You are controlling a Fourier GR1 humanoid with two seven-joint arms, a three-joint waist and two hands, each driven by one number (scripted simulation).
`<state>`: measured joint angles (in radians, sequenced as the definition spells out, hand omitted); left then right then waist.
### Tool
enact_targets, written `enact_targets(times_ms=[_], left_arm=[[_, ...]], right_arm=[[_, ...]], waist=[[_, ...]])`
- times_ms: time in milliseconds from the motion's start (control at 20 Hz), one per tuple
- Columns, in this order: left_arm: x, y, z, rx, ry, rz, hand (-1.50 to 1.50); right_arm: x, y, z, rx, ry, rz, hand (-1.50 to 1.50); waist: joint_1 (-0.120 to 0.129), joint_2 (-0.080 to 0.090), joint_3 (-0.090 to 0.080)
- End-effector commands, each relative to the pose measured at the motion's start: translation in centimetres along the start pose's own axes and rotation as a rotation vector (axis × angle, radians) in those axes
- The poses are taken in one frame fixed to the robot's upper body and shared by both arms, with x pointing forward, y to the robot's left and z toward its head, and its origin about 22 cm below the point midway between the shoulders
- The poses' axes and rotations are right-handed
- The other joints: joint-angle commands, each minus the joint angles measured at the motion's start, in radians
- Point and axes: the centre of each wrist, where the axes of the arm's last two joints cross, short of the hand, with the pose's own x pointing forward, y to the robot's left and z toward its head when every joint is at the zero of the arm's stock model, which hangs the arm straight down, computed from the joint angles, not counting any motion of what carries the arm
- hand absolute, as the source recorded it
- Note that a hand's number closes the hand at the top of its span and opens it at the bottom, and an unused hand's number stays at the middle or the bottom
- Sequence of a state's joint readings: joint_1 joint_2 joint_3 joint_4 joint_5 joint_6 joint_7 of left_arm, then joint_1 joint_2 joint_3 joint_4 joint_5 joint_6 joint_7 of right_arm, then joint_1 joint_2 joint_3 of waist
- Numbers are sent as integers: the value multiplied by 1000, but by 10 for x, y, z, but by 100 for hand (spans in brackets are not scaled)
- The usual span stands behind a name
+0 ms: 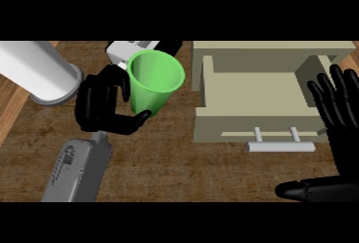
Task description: Pick up the cup, place it into the drawer and close the drawer
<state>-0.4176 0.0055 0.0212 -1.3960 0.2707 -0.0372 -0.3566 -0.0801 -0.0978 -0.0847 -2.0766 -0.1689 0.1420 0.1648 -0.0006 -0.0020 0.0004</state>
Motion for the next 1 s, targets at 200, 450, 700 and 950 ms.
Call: enact_targets(times_ms=[200, 450, 700, 950], left_arm=[[54, -40, -71, -44, -11, -36, 150], [33, -77, -87, -56, 2, -90, 150], [36, -106, -103, -87, 29, -116, 150], [30, -127, -133, -88, 76, -152, 150]], right_arm=[[-1, 4, 12, 8, 0, 4, -150], [-2, 5, -1, -11, 6, 3, -150], [-8, -7, 3, -2, 0, -16, -150], [0, -16, -12, 14, -2, 11, -150]], waist=[[-5, 0, 0], [-8, 3, 0], [-10, 2, 0], [-14, 4, 0]])
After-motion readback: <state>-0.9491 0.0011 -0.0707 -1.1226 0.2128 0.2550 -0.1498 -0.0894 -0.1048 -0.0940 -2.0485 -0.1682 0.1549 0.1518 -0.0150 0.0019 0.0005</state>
